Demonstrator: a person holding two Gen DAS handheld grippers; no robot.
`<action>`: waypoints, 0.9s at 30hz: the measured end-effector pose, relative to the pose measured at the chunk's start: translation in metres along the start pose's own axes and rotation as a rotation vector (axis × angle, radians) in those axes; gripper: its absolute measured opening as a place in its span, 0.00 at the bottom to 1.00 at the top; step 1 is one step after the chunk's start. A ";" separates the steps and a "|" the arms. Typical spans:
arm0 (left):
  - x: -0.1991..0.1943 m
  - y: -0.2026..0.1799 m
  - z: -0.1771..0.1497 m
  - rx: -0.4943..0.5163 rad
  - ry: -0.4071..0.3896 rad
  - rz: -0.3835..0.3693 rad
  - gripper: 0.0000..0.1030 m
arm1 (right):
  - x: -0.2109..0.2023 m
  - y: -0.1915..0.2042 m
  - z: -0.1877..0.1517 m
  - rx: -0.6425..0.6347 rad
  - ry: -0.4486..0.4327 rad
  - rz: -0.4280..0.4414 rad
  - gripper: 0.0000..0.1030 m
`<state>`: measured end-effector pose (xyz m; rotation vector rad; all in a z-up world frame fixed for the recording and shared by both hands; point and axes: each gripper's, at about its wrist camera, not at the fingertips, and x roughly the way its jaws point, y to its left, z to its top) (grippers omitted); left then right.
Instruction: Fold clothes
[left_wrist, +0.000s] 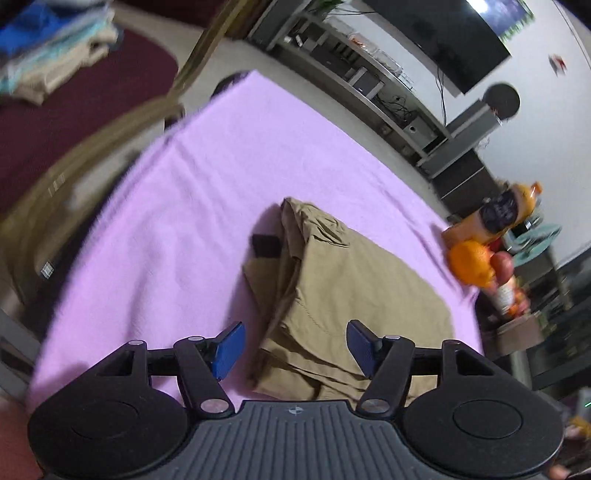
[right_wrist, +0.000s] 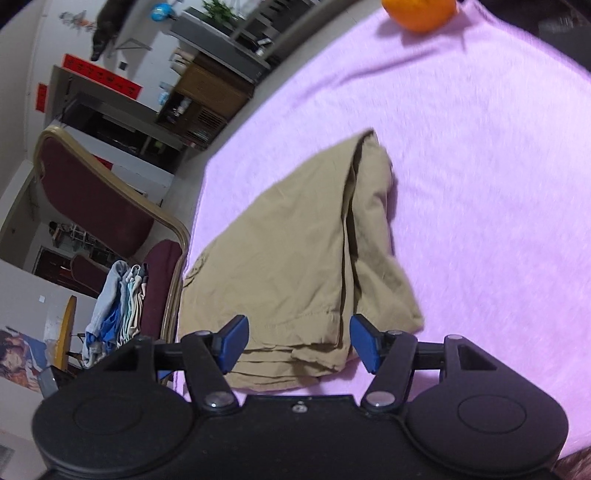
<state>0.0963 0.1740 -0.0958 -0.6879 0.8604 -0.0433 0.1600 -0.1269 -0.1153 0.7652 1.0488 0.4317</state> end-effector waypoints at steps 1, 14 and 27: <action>0.003 0.001 0.001 -0.014 0.011 -0.001 0.60 | 0.004 -0.001 0.000 0.015 0.009 -0.001 0.58; 0.035 -0.018 0.005 0.044 0.067 -0.006 0.31 | 0.020 -0.020 0.004 0.165 -0.053 -0.064 0.46; -0.007 -0.063 -0.020 0.213 -0.098 0.004 0.07 | -0.009 0.040 0.008 -0.176 -0.250 -0.104 0.05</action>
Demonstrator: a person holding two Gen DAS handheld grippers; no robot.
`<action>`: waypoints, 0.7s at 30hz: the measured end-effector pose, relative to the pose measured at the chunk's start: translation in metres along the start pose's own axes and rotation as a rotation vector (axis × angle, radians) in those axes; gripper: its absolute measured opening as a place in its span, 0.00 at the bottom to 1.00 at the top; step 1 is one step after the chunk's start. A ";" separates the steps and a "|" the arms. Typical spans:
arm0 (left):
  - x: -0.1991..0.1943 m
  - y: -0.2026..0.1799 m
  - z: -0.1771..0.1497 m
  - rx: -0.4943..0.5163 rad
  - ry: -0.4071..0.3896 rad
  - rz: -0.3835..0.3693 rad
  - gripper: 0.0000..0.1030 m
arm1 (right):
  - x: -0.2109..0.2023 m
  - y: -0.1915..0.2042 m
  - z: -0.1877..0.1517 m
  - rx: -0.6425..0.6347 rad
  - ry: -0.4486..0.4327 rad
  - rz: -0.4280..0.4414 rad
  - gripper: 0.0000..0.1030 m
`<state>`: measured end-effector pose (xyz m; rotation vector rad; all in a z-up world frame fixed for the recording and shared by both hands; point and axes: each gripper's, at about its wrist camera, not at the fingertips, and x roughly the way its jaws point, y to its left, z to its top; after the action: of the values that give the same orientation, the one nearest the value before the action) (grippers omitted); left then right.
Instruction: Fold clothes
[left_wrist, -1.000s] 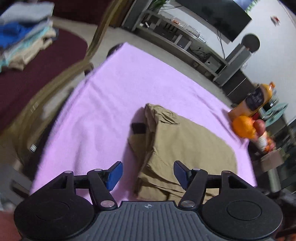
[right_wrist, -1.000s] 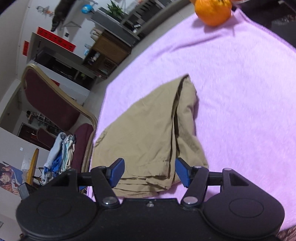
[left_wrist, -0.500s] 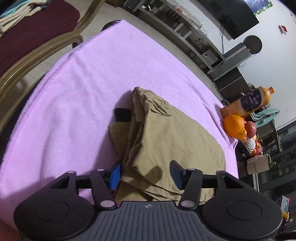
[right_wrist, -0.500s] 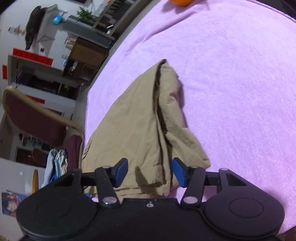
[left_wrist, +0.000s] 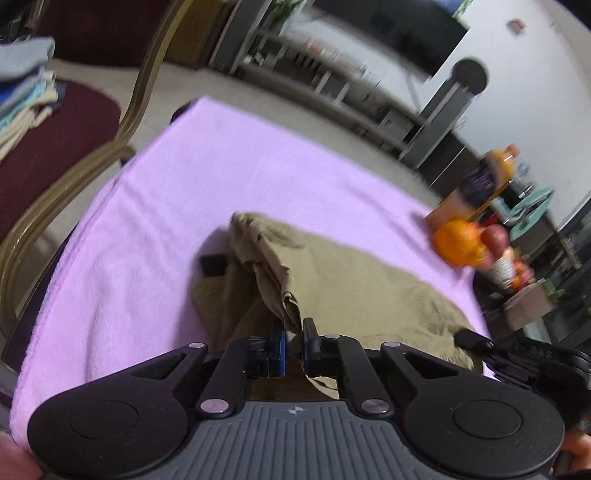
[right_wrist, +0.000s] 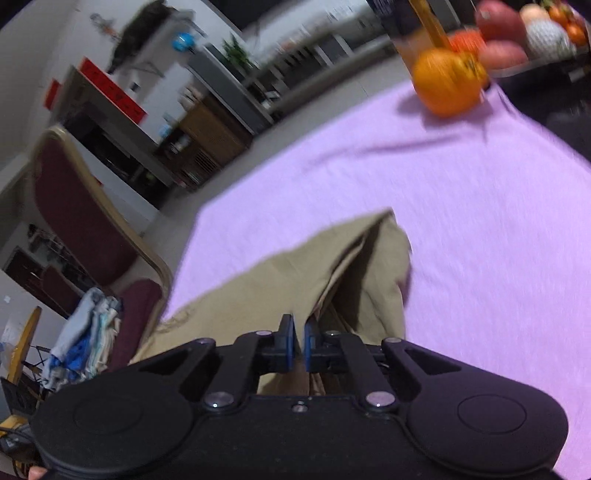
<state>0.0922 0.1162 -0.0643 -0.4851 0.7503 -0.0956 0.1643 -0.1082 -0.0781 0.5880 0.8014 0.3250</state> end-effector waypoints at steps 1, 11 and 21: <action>-0.002 -0.003 -0.002 -0.009 -0.001 -0.011 0.07 | -0.005 -0.001 0.004 -0.009 -0.019 0.002 0.05; 0.043 0.005 -0.039 0.018 0.147 0.157 0.15 | 0.037 -0.007 -0.011 -0.194 0.148 -0.292 0.11; 0.040 0.005 -0.041 0.059 0.142 0.150 0.19 | 0.008 0.018 -0.016 -0.329 0.062 -0.149 0.19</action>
<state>0.0934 0.0950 -0.1173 -0.3673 0.9181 -0.0116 0.1562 -0.0843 -0.0806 0.2099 0.8256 0.3308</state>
